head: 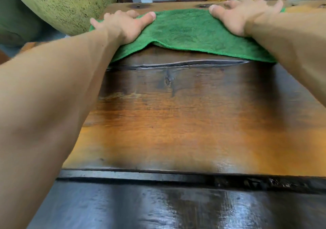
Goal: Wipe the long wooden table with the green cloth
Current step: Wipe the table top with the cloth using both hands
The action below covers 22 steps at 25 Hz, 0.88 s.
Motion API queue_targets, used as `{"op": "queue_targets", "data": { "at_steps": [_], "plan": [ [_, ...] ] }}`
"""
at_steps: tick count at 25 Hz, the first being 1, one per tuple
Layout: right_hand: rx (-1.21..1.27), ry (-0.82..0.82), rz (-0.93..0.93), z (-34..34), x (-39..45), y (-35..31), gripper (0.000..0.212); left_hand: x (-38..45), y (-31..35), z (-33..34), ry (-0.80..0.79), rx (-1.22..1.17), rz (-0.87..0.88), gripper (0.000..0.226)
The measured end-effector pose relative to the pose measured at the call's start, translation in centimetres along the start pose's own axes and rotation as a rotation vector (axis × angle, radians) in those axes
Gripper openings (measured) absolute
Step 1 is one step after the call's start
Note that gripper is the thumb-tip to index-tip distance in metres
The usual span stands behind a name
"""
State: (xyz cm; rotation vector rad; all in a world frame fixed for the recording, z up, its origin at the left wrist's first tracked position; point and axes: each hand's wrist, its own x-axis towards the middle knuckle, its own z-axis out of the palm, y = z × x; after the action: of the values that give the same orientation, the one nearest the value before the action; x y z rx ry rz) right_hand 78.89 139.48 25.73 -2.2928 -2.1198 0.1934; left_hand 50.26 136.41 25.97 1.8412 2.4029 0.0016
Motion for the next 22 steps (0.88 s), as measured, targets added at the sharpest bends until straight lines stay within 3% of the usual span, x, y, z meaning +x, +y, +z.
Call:
{"op": "queue_targets", "data": {
  "at_steps": [5, 22],
  "plan": [
    [-0.02, -0.073, -0.017, 0.5, -4.7, 1.1, 0.082, -4.3, -0.5, 0.7, -0.033, -0.014, 0.113, 0.079],
    [-0.029, -0.123, -0.09, 1.1, -34.5, 7.4, 0.079, -34.5, -4.1, 2.0, -0.176, 0.056, 0.08, 0.079]
  ]
}}
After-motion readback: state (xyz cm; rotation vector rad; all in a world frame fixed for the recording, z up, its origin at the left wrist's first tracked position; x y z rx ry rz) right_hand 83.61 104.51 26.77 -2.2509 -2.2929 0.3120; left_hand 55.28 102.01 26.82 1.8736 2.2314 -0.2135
